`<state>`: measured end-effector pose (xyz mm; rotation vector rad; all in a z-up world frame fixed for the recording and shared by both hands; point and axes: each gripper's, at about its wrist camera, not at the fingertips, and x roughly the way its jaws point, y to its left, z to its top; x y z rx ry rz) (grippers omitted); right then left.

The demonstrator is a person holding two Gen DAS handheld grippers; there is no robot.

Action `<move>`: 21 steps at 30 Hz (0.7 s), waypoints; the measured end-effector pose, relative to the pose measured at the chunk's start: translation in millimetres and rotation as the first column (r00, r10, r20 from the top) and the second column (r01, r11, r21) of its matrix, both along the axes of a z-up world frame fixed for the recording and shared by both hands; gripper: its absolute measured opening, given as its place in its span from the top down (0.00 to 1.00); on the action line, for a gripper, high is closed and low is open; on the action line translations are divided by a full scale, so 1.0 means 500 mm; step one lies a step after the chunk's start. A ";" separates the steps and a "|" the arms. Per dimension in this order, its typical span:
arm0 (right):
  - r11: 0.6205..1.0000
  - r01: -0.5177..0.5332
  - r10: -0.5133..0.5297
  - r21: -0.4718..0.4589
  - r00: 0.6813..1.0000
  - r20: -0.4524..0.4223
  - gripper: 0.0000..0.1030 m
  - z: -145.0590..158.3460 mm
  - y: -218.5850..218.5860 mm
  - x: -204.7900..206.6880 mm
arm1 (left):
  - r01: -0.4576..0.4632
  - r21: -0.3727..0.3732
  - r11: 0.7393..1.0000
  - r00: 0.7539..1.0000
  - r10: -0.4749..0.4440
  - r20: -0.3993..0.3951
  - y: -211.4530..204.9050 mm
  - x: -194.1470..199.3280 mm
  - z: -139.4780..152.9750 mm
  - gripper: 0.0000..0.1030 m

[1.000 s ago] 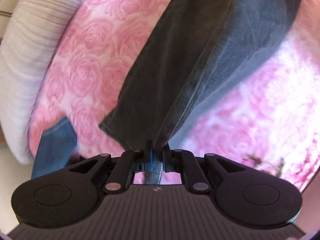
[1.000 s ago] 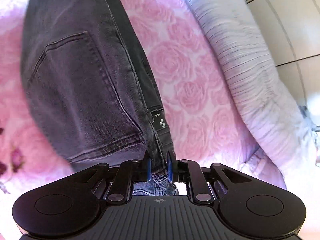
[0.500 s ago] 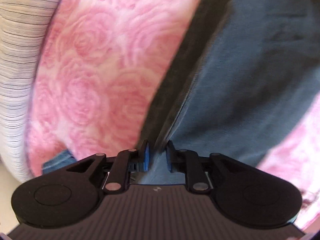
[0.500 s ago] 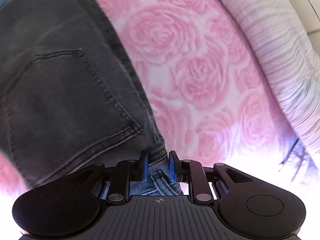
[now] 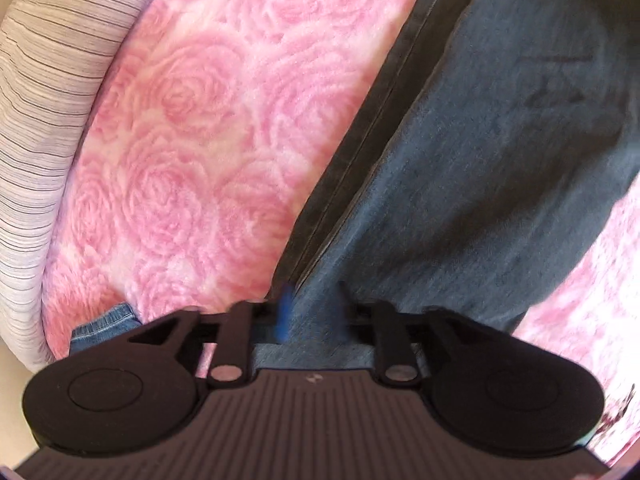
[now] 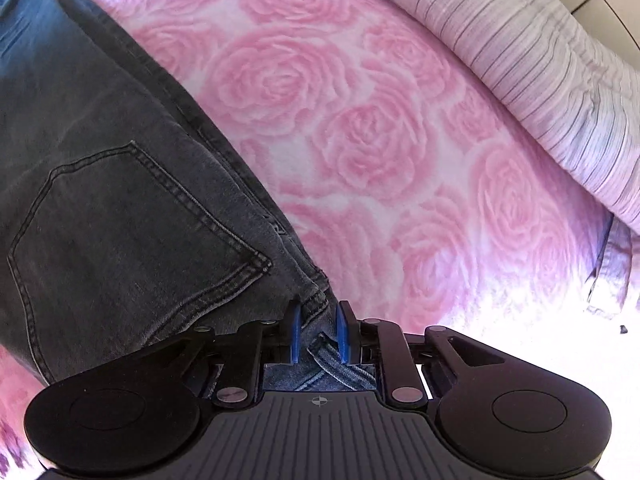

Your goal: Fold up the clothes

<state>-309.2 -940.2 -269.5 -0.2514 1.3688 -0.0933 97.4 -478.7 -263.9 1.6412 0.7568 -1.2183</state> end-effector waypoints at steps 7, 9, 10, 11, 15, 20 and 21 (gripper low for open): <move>0.999 0.022 -0.022 -0.048 1.000 -0.011 0.80 -0.028 0.015 0.006 | 0.002 -0.038 0.999 0.997 -0.005 -0.074 0.020 0.036 -0.018 0.57; 0.998 0.024 -0.026 -0.059 1.000 -0.017 0.80 -0.029 0.017 0.008 | 0.017 -0.026 1.000 0.994 -0.020 -0.109 0.020 0.041 -0.038 0.64; 0.998 0.028 -0.029 -0.062 0.999 -0.019 0.80 -0.029 0.018 0.009 | 0.026 -0.014 1.000 0.992 -0.027 -0.122 0.020 0.041 -0.048 0.68; 0.997 0.035 -0.036 -0.065 0.999 -0.020 0.80 -0.028 0.018 0.010 | 0.025 -0.001 1.000 0.992 -0.025 -0.127 0.019 0.040 -0.058 0.84; 0.993 0.072 -0.075 -0.097 0.997 -0.029 0.86 -0.026 0.033 0.018 | -0.007 0.014 1.000 0.991 0.009 -0.131 0.021 0.043 -0.062 1.00; 0.989 0.086 -0.088 -0.122 0.996 -0.009 0.91 0.022 0.044 0.020 | -0.063 -0.073 0.995 0.988 0.052 -0.146 0.027 0.066 0.014 0.99; 0.989 0.087 -0.087 -0.121 0.996 0.004 0.91 0.037 0.044 0.020 | -0.087 -0.096 0.992 0.985 0.071 -0.155 0.023 0.076 0.030 0.99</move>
